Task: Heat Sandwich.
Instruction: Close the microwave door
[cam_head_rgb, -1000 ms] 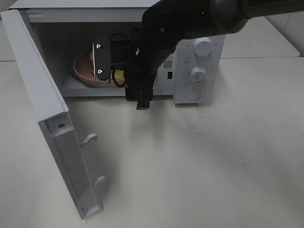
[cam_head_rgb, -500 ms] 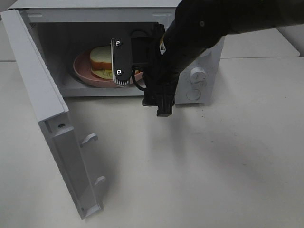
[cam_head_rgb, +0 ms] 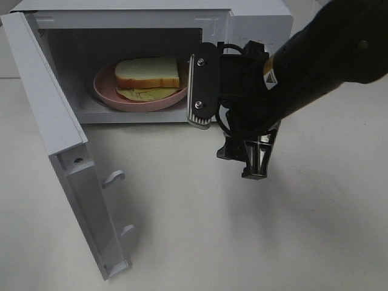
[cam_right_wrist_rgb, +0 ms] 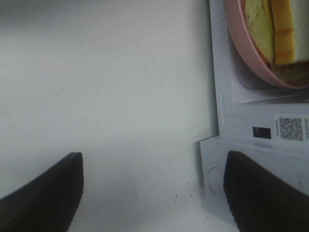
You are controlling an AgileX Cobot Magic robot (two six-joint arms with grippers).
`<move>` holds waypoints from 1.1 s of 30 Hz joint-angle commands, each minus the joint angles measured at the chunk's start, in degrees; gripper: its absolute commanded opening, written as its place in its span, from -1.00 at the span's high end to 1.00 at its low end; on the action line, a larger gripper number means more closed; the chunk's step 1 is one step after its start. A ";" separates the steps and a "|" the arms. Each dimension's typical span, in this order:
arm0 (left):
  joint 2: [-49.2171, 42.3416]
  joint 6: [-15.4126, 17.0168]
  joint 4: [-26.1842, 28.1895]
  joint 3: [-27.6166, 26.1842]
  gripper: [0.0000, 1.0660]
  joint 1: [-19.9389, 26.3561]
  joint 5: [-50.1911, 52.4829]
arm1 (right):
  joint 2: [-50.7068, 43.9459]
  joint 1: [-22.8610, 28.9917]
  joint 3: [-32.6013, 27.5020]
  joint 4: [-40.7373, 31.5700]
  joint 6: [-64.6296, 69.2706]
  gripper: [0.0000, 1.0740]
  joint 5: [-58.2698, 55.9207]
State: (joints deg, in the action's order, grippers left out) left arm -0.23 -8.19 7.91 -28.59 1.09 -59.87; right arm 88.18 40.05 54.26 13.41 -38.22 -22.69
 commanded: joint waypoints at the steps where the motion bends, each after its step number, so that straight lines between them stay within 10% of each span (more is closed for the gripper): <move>1: -1.55 -0.06 -0.11 0.11 -0.94 0.06 0.80 | -3.78 -0.06 -3.09 -0.40 4.24 -0.42 -0.57; 33: -1.55 -0.06 -0.11 0.11 -0.94 0.06 0.80 | -39.99 0.00 -16.04 -0.57 43.20 -0.42 -30.25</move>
State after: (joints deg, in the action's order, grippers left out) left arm -0.23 -8.19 7.91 -28.59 1.09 -59.87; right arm 49.33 40.05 38.50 13.18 3.15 -49.22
